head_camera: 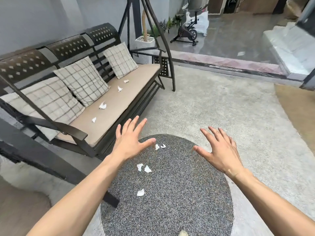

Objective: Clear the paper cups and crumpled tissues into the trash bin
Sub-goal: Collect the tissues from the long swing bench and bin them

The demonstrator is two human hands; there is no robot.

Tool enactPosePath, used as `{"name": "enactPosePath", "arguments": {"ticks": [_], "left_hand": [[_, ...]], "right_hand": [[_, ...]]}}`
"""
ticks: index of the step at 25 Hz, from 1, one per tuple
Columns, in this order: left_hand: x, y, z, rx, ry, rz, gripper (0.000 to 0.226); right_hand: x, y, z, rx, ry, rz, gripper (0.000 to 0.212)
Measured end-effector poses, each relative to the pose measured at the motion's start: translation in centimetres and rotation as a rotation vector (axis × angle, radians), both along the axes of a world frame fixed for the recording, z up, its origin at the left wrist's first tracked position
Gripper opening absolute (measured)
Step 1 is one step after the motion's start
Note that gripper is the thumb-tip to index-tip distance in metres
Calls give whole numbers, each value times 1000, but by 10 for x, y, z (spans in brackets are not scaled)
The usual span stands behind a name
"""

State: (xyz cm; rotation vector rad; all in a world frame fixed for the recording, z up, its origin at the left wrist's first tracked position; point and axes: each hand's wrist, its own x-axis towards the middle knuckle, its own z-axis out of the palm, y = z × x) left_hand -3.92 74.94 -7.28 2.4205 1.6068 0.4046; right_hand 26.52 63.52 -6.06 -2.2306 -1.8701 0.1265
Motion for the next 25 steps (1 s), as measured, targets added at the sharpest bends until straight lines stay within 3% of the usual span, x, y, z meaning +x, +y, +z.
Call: {"name": "enactPosePath", "arguments": {"ticks": [11, 25], "left_hand": [[62, 87, -24, -33, 49, 177, 92], [30, 231, -60, -136, -31, 496, 92]], "right_hand": [[78, 149, -17, -58, 15, 160, 84], [13, 399, -53, -129, 47, 501, 79]]}}
